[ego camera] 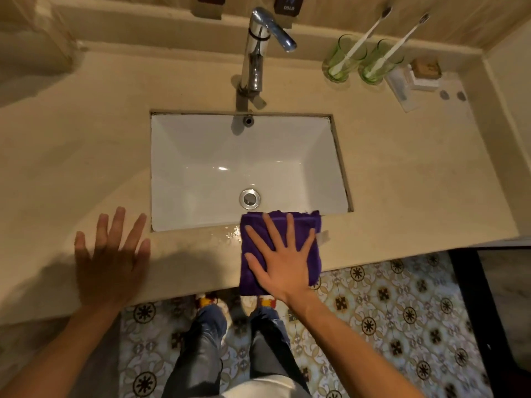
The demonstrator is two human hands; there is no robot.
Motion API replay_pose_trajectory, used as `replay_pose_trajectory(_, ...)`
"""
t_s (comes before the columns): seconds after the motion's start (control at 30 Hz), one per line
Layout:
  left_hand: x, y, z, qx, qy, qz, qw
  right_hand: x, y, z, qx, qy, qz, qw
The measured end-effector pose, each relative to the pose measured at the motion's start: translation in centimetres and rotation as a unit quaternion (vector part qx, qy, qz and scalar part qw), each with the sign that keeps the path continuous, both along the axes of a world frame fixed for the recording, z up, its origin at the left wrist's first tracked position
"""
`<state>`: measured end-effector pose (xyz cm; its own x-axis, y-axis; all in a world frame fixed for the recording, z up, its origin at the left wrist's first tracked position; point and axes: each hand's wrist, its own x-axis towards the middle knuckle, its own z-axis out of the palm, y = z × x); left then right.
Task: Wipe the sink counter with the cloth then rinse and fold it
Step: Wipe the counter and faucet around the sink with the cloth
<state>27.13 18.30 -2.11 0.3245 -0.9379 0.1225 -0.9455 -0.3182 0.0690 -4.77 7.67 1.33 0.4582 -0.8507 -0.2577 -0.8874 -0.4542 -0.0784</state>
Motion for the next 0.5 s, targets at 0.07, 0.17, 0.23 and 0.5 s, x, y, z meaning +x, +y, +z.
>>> replay_pose_trajectory(0.07, -0.1, -0.1, 0.0, -0.004, 0.002, 0.003, 1.0, 0.1, 0.0, -0.1, -0.006, -0.006, 0.001, 1.0)
replay_pose_trajectory(0.17, -0.1, -0.1, 0.5, 0.021, 0.027, 0.001, 0.999, -1.0, -0.5, -0.3, -0.013, -0.015, 0.017, 1.0)
replay_pose_trajectory(0.23, -0.2, -0.3, 1.0, 0.039, 0.036, 0.009, 0.999, -2.2, -1.1, -0.3, -0.019, -0.019, 0.045, 0.999)
replay_pose_trajectory(0.5, -0.6, -0.8, 2.1, 0.091, 0.05, 0.045, 0.994, -11.3, -6.3, -0.2, -0.012, 0.01, 0.056, 0.998)
